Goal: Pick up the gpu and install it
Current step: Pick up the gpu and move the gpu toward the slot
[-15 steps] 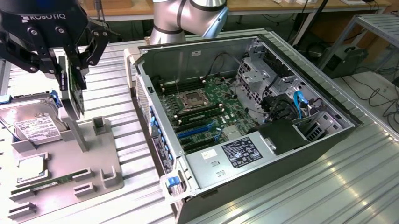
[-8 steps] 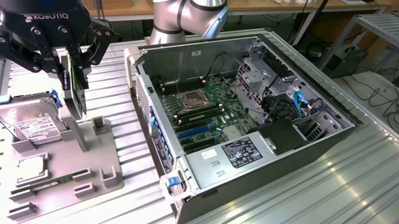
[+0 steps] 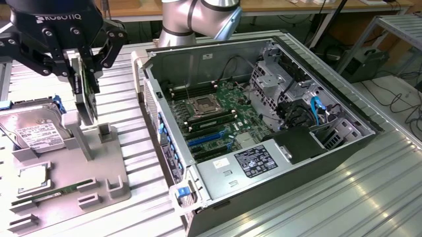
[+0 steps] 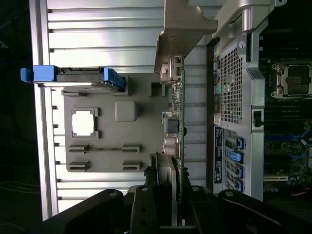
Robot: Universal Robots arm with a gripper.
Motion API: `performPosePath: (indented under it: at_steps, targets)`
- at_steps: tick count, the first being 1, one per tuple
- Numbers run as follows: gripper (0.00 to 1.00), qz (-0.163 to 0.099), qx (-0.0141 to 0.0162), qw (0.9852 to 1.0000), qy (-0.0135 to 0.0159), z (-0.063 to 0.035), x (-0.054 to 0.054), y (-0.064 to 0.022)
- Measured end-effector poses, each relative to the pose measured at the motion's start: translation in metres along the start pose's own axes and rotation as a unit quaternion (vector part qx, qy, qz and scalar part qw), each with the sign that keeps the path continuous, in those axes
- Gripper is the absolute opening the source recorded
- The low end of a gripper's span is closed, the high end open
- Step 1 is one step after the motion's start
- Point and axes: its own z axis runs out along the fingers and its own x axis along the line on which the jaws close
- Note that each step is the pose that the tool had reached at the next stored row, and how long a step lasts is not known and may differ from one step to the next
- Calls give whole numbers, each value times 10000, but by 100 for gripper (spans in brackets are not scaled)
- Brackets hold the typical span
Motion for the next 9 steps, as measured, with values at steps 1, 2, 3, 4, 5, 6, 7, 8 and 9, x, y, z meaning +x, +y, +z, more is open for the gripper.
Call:
performPosePath:
  at_steps: [1, 2, 3, 4, 5, 6, 7, 8, 9]
  targets:
    - [28, 0, 0, 10000, 0, 0, -13, 0]
    - [28, 0, 0, 10000, 0, 0, -26, 1]
    - [28, 0, 0, 10000, -1, 1, -37, 1]
    - [28, 0, 0, 10000, 0, 0, -47, 1]
    - [28, 0, 0, 10000, 0, 0, -59, 1]
    - [28, 0, 0, 10000, 0, 0, -69, 2]
    - [28, 0, 0, 10000, 0, 0, -80, 2]
    - [28, 0, 0, 10000, 0, 0, -90, 2]
    - [28, 0, 0, 10000, 0, 0, -99, 2]
